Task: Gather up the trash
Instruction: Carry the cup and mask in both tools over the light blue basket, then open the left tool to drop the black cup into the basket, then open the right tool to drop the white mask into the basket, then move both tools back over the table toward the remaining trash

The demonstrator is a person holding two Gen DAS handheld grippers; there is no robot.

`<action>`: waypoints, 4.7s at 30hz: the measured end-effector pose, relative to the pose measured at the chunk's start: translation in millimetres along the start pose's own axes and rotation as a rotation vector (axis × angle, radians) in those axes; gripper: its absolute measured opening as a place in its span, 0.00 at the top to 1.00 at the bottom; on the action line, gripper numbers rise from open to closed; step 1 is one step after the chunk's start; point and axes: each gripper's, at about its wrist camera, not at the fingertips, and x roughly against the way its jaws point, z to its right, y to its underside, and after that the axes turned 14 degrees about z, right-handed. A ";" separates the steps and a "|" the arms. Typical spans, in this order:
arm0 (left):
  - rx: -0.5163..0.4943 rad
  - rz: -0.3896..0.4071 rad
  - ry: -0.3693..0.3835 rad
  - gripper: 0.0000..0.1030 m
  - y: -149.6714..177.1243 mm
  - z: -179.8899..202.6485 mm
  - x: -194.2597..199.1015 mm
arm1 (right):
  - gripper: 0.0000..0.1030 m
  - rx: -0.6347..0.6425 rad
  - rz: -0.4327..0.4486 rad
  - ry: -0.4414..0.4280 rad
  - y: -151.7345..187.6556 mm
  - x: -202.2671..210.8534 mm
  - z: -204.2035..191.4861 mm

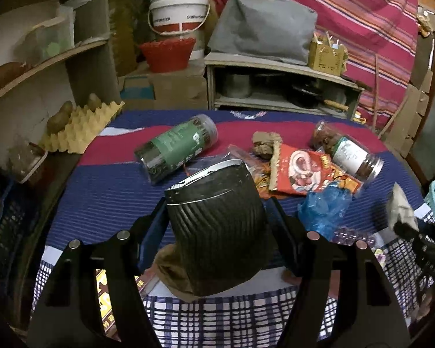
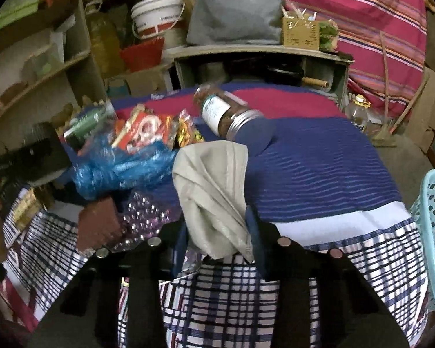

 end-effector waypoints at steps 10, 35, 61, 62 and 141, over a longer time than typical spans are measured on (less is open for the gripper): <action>0.007 0.085 0.130 0.36 -21.5 40.2 40.4 | 0.64 -0.110 0.122 -0.001 -27.6 59.3 35.0; -0.208 0.072 0.543 0.36 29.9 351.4 57.4 | 0.64 -0.228 0.164 0.405 16.9 188.1 261.3; -0.323 0.075 0.657 0.35 48.8 490.9 16.5 | 0.64 -0.265 0.184 0.505 41.5 186.1 329.7; -0.319 0.073 0.659 0.35 49.5 490.6 17.1 | 0.64 -0.272 0.184 0.507 42.8 186.3 331.5; -0.024 0.153 -0.043 0.05 25.0 10.9 51.3 | 0.11 0.071 0.234 0.239 -24.4 66.7 -10.0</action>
